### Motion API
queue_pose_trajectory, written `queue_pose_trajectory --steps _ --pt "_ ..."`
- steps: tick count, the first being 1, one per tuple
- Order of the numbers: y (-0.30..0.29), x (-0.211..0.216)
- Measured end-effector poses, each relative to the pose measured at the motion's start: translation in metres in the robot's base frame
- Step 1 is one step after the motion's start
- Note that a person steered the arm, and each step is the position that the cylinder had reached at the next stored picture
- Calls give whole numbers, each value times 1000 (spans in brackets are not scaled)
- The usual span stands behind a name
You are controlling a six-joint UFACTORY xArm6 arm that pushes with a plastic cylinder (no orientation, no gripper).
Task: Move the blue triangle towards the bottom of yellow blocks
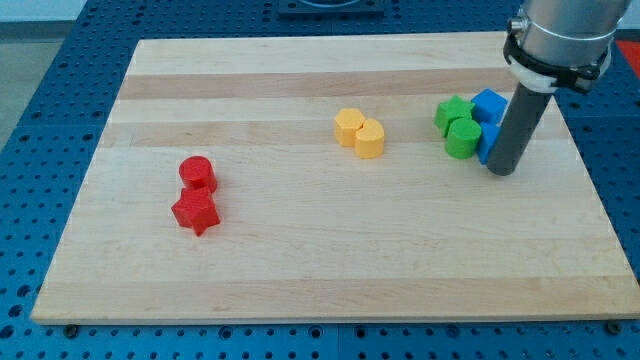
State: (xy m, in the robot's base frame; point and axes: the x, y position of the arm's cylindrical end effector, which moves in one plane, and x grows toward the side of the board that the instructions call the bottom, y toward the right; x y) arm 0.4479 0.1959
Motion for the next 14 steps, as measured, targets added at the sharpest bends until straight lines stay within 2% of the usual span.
queue_pose_trajectory --steps 3,4,5,6,7,8,12,13,14 --pt "10 -3" --pt "42 -4" --pt "89 -32" --pt "133 -78" --pt "150 -106" --pt "148 -109" --pt "150 -86" --pt "149 -38" --pt "149 -23"
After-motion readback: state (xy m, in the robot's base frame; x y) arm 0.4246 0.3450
